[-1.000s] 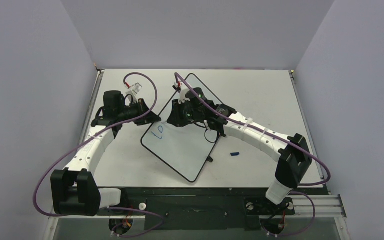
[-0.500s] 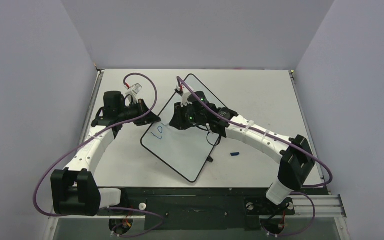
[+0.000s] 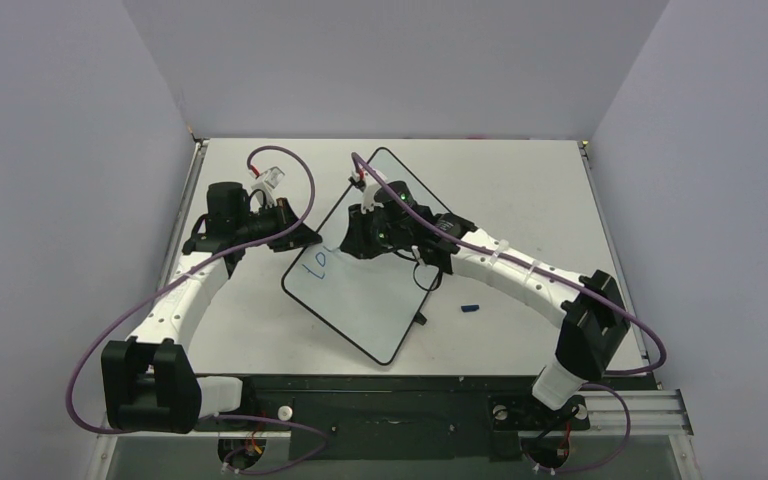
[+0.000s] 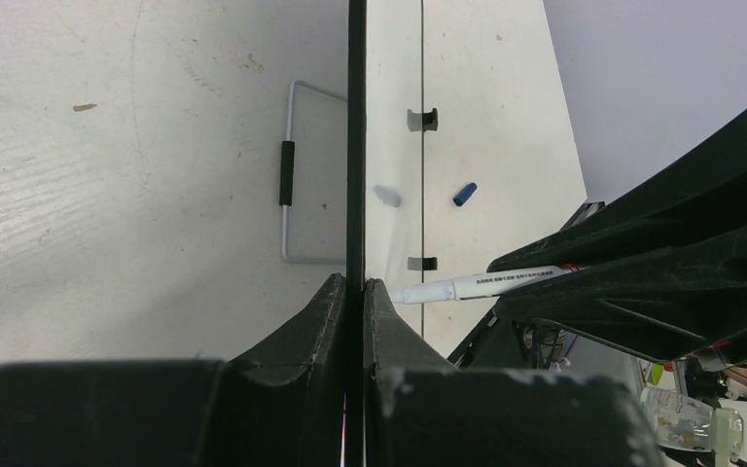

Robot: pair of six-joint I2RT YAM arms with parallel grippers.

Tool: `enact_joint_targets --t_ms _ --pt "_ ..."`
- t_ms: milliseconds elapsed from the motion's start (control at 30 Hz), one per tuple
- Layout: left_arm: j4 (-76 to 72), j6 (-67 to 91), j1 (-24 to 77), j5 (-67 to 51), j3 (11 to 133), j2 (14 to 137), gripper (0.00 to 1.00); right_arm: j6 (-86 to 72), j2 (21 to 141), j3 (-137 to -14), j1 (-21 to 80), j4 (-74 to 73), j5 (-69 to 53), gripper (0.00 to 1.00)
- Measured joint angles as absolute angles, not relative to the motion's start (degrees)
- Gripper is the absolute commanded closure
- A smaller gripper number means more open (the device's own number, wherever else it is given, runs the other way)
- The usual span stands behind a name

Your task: Write a sentence on the whiteboard

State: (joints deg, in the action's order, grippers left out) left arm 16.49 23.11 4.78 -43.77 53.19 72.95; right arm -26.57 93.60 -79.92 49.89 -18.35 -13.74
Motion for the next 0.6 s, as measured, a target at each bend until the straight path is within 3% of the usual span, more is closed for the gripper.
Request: enact_joint_targets --t_ms 600 --pt "16.5 23.1 4.8 -43.9 53.2 72.8 1.0 -26.0 98.1 -88.4 49.1 -21.1 -12.3 1.0"
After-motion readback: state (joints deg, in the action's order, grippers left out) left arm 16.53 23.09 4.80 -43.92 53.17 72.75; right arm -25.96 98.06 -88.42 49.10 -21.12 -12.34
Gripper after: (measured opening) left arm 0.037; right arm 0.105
